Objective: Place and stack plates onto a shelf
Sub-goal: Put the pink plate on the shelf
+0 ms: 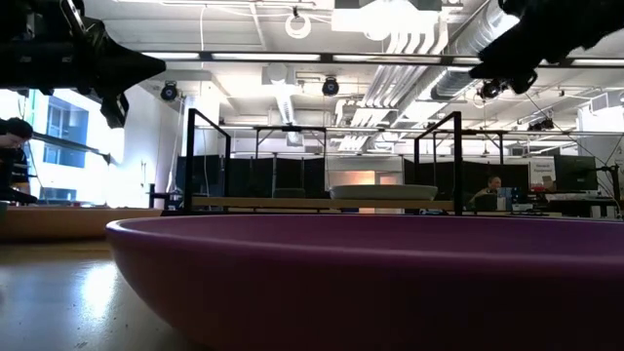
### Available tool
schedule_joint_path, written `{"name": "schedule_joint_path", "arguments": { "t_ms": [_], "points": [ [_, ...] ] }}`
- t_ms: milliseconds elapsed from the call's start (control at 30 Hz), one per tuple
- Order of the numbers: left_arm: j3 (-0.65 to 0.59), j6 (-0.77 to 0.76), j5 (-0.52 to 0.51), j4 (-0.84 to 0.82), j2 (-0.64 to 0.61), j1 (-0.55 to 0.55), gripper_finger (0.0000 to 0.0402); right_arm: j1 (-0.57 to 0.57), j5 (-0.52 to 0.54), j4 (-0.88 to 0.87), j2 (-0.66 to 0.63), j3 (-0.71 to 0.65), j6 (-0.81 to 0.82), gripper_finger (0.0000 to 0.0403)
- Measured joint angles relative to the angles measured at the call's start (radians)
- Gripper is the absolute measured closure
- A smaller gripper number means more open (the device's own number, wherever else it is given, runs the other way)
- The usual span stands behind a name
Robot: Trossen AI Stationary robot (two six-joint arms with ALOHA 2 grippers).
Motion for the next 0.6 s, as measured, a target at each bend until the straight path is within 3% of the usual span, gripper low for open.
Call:
{"name": "schedule_joint_path", "arguments": {
  "t_ms": [133, 200, 600],
  "points": [
    [0.000, -0.001, 0.000, 0.000, 0.000, 0.000, 0.0402, -0.010, 0.038, 0.316, -0.019, -0.107, 0.026, 0.0259],
    [0.000, -0.001, 0.000, 0.000, 0.000, 0.000, 0.0402, -0.018, 0.064, 0.393, -0.015, -0.120, 0.022, 0.0259],
    [0.000, -0.001, -0.064, 0.014, 0.000, 0.000, 0.0402, -0.032, 0.075, 0.442, -0.009, -0.120, 0.070, 0.0259]
  ]
}}
